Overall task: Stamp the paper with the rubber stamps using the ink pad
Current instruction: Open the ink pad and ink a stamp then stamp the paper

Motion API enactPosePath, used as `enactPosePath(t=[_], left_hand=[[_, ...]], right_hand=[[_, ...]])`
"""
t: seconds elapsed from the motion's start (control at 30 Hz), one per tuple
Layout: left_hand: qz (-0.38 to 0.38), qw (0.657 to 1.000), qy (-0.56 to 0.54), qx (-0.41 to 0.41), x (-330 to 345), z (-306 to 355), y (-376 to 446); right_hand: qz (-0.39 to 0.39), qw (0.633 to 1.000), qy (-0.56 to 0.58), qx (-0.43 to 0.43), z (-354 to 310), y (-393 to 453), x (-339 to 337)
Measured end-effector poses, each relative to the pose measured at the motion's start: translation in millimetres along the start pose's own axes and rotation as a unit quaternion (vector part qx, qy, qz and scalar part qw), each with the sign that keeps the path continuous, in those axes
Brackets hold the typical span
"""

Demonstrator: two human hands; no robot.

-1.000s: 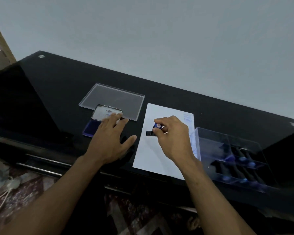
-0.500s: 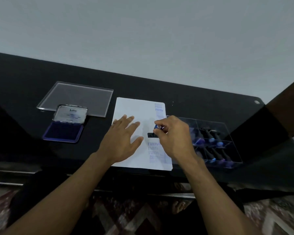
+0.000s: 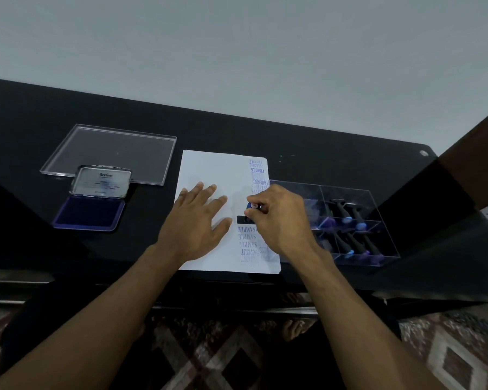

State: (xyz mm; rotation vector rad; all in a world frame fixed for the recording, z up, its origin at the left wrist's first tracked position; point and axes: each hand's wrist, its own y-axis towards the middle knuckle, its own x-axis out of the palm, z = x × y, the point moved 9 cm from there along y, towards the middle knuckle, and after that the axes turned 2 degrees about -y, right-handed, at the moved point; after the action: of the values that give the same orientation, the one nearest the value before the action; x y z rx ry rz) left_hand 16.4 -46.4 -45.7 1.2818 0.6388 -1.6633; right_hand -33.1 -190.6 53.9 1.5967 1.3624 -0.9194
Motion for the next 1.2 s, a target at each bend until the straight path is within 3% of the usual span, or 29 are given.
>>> enactPosePath(t=[1.2], left_hand=[[0.019, 1.000, 0.009, 0.003, 4, -4, 1]], right_hand=[[-0.039, 0.998, -0.045, 0.031, 4, 9, 17]])
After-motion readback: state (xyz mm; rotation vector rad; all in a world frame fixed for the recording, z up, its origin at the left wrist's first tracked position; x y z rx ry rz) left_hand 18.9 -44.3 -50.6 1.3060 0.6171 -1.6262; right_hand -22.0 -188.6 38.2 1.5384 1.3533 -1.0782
